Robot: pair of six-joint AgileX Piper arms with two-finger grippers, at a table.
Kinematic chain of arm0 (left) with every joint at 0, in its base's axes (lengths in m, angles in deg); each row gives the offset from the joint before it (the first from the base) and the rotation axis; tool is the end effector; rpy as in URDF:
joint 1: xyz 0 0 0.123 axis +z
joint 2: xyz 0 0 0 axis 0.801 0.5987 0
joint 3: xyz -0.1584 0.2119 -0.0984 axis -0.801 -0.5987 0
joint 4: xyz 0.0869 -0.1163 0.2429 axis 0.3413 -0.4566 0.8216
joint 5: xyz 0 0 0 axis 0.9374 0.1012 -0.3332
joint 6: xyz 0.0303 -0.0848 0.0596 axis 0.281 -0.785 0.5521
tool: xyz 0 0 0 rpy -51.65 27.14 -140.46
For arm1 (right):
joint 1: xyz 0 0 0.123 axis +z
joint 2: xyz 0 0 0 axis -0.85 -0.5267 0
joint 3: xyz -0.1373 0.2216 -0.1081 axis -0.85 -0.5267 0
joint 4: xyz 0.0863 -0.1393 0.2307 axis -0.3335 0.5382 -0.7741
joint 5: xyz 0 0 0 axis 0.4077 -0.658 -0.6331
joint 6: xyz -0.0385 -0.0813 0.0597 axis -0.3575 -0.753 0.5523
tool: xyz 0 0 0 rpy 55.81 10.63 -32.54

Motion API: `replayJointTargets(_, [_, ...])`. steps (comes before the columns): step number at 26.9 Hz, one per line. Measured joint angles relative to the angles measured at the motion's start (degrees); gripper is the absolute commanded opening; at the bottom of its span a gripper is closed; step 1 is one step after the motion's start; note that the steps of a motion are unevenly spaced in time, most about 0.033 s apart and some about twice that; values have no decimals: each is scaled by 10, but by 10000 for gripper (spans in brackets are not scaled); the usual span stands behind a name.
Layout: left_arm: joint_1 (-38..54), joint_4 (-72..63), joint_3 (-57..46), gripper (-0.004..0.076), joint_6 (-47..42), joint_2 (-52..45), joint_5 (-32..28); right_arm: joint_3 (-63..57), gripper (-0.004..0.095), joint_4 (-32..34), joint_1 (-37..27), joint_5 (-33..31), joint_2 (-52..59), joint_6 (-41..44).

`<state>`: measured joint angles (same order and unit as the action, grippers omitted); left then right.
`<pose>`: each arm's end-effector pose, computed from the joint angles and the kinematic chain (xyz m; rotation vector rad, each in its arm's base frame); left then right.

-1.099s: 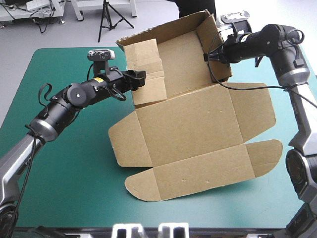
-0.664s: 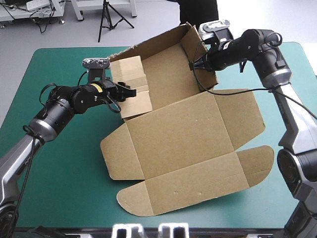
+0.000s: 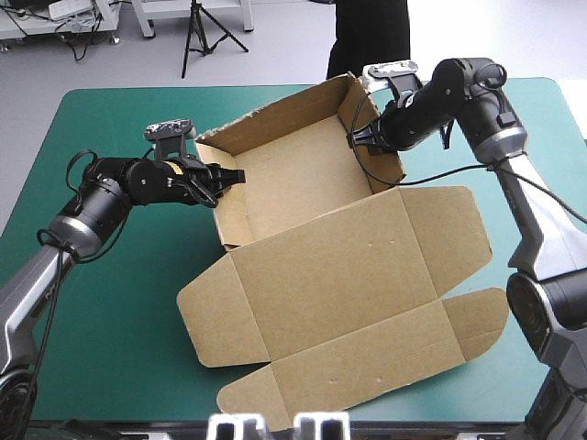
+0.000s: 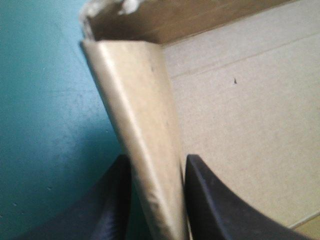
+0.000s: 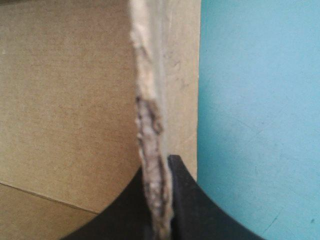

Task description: Fold the box

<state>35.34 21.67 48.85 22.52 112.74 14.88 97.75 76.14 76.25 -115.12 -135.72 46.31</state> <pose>0.3428 -0.1283 0.3030 -0.0069 2.4478 -0.5026 0.4098 0.1591 0.3748 -0.5424 2.5243 0.3954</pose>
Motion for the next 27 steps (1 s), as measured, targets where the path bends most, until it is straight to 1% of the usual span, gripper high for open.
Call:
replayJointTargets(1, [1,-10,0,103,9,3,-1,0,-18,3,0,0,-3,1])
replayJointTargets(4, [6,-43,-1,62,49,22,-6,0,-18,14,-3,0,-18,3])
replayJointTargets(7, [7,-47,-1,-11,79,28,-7,0,-17,20,-3,0,-26,-1])
replayJointTargets(10, [8,-47,-1,-8,108,29,-5,0,-17,26,-3,0,-36,-7])
replayJointTargets(13, [11,-40,30,-8,119,46,27,-5,-17,38,1,0,-38,-7])
replayJointTargets(15, [11,-28,71,-8,123,70,65,-14,-17,50,6,0,-38,-7])
replayJointTargets(18, [8,0,147,-8,125,118,142,-39,-17,54,9,0,-38,-4])
replayJointTargets(22, [-21,64,237,-8,122,181,238,-87,-17,54,9,0,-38,0])
replayJointTargets(24, [-39,91,265,-8,118,205,272,-112,-17,55,9,0,-38,0])
replayJointTargets(27, [-64,116,280,-8,108,229,297,-154,-17,61,10,0,-30,4])
